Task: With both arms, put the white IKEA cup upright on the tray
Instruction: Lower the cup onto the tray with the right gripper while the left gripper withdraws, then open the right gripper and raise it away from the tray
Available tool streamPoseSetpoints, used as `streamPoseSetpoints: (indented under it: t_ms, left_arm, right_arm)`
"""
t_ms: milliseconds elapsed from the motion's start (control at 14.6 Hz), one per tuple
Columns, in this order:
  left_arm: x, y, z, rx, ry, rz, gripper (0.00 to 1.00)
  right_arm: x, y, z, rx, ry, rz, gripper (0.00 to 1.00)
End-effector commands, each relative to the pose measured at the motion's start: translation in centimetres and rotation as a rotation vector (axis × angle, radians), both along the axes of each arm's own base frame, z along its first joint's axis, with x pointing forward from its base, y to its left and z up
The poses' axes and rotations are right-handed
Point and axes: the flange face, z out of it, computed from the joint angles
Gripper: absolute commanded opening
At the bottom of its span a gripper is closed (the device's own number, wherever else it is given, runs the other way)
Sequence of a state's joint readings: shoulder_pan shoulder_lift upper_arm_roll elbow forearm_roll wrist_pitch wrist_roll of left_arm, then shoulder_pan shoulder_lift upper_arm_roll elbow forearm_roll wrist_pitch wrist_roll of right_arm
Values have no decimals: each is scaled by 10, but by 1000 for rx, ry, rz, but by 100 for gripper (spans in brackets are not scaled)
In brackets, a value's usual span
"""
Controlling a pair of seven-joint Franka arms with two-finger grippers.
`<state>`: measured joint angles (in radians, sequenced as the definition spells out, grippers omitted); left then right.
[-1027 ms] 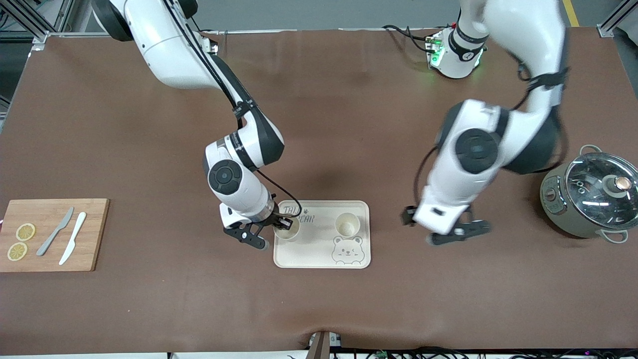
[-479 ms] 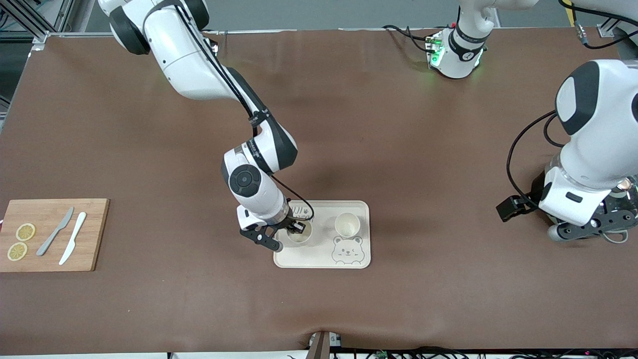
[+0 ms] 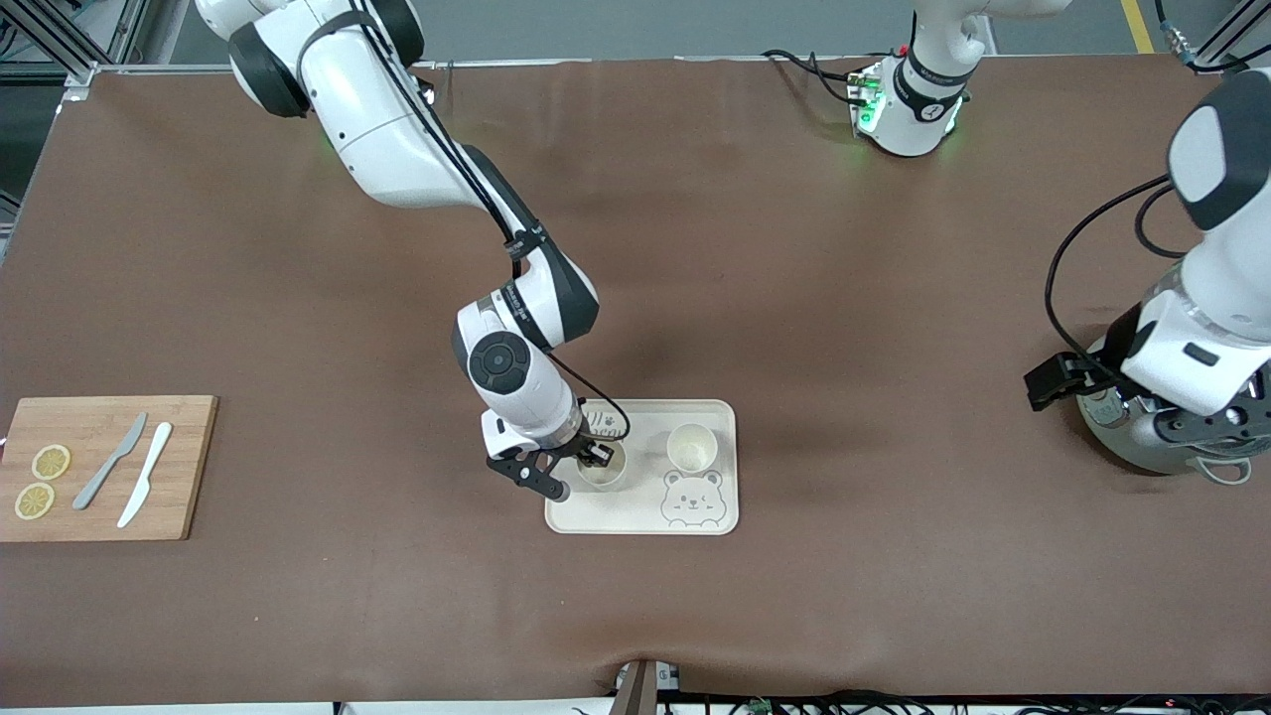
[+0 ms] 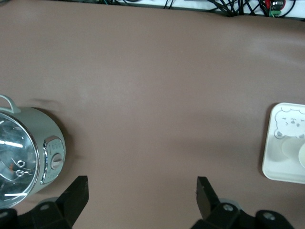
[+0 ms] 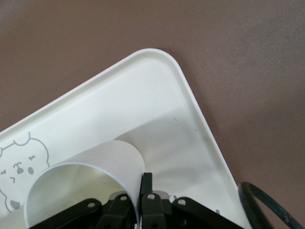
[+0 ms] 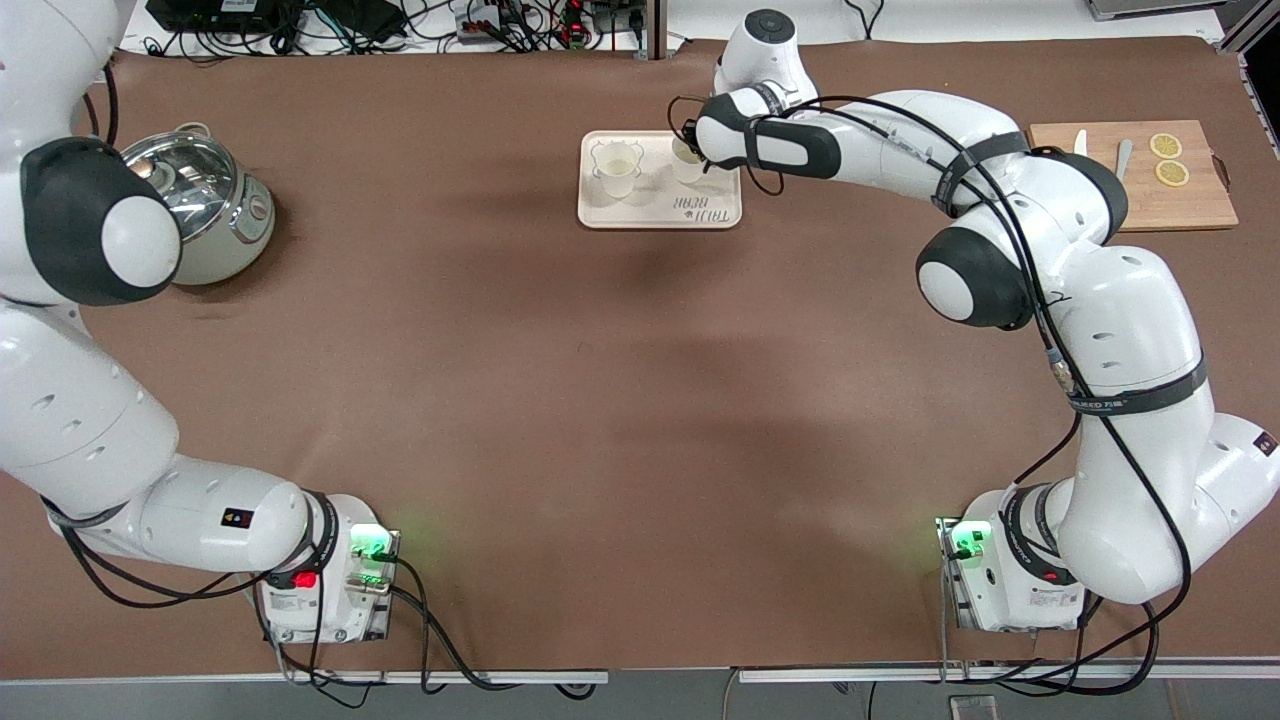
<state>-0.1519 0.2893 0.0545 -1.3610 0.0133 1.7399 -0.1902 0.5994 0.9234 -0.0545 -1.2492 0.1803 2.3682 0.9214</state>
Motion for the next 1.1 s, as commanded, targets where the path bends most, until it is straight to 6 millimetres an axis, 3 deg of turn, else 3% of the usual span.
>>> streamPoseSetpoints:
  t_ms: [0, 274, 342, 411, 479, 548, 685, 822, 1027]
  left_arm:
    - [-24, 13, 14, -39, 8, -30, 100]
    - [-44, 24, 45, -37, -20, -96, 100]
    - [-49, 34, 53, -31, -11, -120, 100]
    - [-58, 42, 62, -27, -2, -157, 100]
    - [-62, 44, 67, -26, 1, -174, 100]
    - [-68, 44, 74, -26, 1, -170, 100]
    - [-76, 37, 79, -30, 16, -156, 100]
    - [-80, 26, 86, -33, 8, -150, 100]
    - [-90, 27, 88, -28, 43, -185, 100]
  right_arm:
    - [1, 9, 0, 0, -23, -8, 0]
    - [1, 8, -1, -2, -20, -7, 0]
    - [2, 7, -2, -4, -20, -9, 22]
    - [3, 6, -1, -3, -21, -11, 63]
    - [5, 3, -1, -4, -20, -14, 79]
    - [6, 0, 0, -4, -20, -17, 82]
    - [8, -2, 4, -1, -24, -18, 100]
    - [10, -4, 8, -3, -26, -16, 100]
    - [12, -7, 27, 1, -31, -12, 100]
